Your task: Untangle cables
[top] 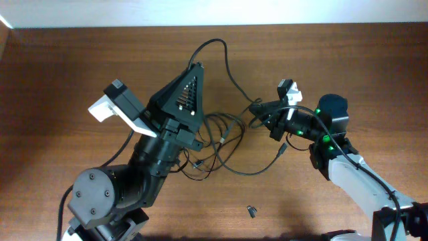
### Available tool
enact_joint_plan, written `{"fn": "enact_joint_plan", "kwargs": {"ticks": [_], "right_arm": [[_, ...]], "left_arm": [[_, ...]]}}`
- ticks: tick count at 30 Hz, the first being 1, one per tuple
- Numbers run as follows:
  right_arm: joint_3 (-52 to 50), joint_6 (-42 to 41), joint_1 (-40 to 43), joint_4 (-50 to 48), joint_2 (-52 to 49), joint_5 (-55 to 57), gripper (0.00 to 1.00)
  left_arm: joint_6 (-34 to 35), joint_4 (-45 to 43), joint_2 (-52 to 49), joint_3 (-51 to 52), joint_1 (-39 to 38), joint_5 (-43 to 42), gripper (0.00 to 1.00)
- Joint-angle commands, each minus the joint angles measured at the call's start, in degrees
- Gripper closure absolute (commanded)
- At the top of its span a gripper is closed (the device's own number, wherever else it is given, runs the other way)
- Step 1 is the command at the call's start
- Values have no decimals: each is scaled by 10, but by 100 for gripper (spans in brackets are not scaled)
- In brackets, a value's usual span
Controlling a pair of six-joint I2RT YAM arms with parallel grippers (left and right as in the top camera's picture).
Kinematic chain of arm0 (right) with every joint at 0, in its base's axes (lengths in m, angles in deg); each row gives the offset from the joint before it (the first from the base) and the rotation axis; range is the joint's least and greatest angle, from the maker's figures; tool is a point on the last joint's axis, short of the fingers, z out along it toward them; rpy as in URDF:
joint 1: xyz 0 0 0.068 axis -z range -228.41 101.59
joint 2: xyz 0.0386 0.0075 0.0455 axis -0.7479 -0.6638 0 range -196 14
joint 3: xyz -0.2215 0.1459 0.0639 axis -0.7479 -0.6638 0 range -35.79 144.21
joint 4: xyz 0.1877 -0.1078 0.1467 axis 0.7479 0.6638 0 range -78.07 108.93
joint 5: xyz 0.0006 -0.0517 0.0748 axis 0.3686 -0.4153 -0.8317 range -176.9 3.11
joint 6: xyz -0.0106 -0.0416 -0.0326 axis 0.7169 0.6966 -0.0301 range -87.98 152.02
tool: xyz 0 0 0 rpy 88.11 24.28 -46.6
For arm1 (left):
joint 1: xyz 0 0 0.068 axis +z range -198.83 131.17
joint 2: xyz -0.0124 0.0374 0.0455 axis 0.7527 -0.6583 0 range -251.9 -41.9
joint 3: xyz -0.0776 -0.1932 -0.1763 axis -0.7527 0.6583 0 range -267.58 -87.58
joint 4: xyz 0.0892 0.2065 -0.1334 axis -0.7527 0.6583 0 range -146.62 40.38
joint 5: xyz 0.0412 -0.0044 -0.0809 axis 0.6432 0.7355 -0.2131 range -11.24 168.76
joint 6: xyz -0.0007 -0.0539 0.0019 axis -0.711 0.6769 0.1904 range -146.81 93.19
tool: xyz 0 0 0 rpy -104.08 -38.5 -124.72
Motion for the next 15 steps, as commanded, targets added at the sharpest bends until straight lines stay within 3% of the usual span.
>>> {"fn": "enact_joint_plan", "kwargs": {"ticks": [1, 3, 6, 8, 15], "right_arm": [[5, 4, -5, -2, -2, 7, 96], [5, 4, -5, -2, -2, 7, 92], [5, 4, -5, -2, -2, 7, 68], [5, 4, -5, -2, -2, 7, 60], [5, 4, -5, -2, -2, 7, 58]], "left_arm": [[4, -6, 0, -5, 0, -25, 100], [4, -6, 0, -5, 0, -25, 100], [4, -6, 0, -5, 0, -26, 100], [9, -5, 0, -5, 0, -27, 100], [19, -18, -2, -5, 0, -47, 100]]}}
